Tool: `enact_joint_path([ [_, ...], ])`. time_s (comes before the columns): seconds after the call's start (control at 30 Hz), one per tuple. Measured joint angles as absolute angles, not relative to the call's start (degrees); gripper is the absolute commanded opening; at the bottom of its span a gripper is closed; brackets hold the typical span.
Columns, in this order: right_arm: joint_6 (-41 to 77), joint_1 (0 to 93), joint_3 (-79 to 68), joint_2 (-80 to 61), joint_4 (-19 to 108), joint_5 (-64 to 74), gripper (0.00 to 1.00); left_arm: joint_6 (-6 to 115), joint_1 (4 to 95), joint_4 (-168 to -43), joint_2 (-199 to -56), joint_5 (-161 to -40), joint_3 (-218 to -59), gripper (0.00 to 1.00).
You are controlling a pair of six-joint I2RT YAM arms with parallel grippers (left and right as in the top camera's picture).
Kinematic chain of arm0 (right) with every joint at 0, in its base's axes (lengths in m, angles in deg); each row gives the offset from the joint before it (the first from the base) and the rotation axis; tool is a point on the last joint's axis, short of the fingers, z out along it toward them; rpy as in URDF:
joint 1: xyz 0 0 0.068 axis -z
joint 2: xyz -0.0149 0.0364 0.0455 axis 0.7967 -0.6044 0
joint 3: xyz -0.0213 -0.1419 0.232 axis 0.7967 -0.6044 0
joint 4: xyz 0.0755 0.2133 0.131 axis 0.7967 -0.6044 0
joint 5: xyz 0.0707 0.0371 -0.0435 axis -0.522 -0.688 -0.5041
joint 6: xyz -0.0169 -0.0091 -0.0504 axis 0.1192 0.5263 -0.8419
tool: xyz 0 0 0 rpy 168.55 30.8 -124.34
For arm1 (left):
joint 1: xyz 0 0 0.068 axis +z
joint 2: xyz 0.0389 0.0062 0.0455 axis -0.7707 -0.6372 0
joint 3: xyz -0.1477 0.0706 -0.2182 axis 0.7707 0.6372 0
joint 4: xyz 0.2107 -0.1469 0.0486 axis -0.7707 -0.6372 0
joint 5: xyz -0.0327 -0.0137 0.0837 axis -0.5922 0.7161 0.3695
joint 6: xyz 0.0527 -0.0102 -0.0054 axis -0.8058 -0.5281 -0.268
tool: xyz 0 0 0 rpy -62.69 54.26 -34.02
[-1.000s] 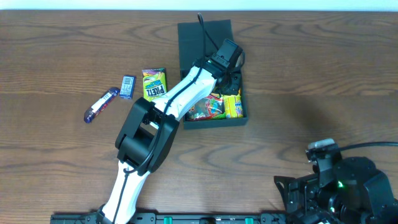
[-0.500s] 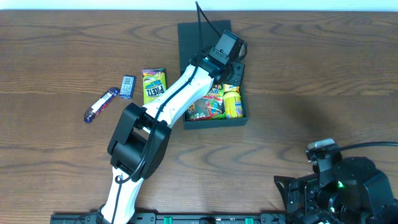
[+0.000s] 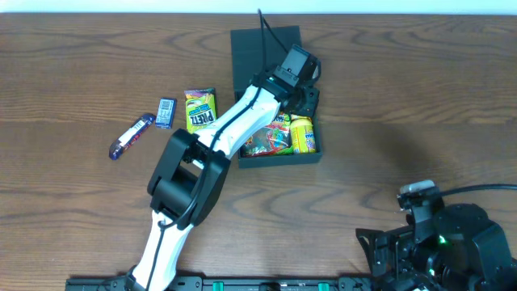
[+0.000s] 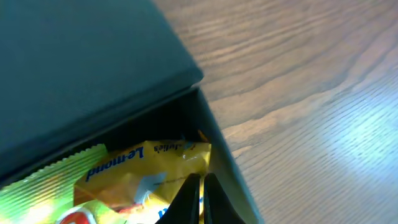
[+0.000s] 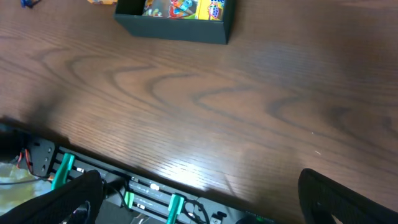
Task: Pack container
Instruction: 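Carry the yellow almond pack into the black box and release, then move the left gripper back left and grasp the green Pretz box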
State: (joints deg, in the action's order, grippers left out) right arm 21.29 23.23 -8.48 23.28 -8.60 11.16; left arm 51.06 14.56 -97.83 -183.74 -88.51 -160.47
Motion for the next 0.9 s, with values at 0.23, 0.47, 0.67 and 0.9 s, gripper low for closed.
enact_joint_path([
  [0.23,21.27,23.23,-8.48,23.28,-8.58,11.16,0.99,51.06,14.56,-97.83,-184.49,-89.42,-160.47,0.06],
  [0.47,21.29,23.23,-8.48,23.28,-8.58,11.16,0.99,51.06,14.67,-98.12,-184.49,-89.45,-160.47,0.05],
  [0.67,21.29,23.23,-8.48,23.28,-8.58,11.16,0.99,51.06,16.85,-101.9,-182.54,-87.52,-160.47,0.06],
  [0.9,21.29,23.23,-8.48,23.28,-8.6,11.16,0.99,51.04,21.92,-108.56,-169.63,-77.23,-160.47,0.06],
])
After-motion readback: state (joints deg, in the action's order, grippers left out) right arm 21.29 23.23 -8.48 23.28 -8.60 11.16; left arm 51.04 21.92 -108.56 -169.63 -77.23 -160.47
